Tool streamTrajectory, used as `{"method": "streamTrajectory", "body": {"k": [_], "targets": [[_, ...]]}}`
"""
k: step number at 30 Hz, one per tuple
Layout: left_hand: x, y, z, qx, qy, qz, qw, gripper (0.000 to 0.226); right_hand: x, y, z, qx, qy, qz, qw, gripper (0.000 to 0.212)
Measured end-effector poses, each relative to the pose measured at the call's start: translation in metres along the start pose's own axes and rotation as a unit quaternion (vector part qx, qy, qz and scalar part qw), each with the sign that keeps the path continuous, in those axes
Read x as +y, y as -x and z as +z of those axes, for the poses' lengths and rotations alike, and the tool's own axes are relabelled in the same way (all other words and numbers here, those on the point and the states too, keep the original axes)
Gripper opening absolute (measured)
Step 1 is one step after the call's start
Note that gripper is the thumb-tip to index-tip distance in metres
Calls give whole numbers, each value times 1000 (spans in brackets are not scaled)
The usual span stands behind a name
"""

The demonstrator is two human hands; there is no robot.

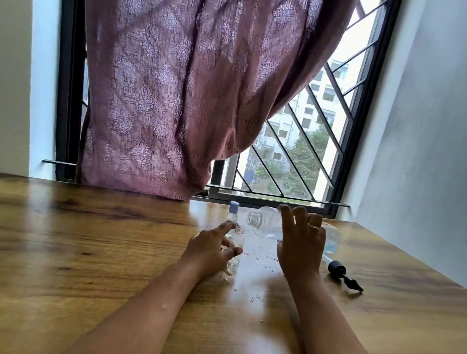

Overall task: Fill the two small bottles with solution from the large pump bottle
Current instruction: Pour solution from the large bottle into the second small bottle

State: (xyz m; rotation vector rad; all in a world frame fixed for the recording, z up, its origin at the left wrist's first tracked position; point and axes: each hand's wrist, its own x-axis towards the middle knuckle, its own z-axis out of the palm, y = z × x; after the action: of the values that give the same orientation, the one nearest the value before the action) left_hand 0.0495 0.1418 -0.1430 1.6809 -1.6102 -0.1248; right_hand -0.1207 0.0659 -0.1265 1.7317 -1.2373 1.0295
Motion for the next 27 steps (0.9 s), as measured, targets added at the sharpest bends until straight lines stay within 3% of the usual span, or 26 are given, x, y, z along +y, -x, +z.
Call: {"method": "streamTrajectory", "body": {"k": [27], "targets": [[0, -1, 0, -4, 8, 3, 1000, 49, -6, -2, -3, 28, -11, -10, 999, 73]]}}
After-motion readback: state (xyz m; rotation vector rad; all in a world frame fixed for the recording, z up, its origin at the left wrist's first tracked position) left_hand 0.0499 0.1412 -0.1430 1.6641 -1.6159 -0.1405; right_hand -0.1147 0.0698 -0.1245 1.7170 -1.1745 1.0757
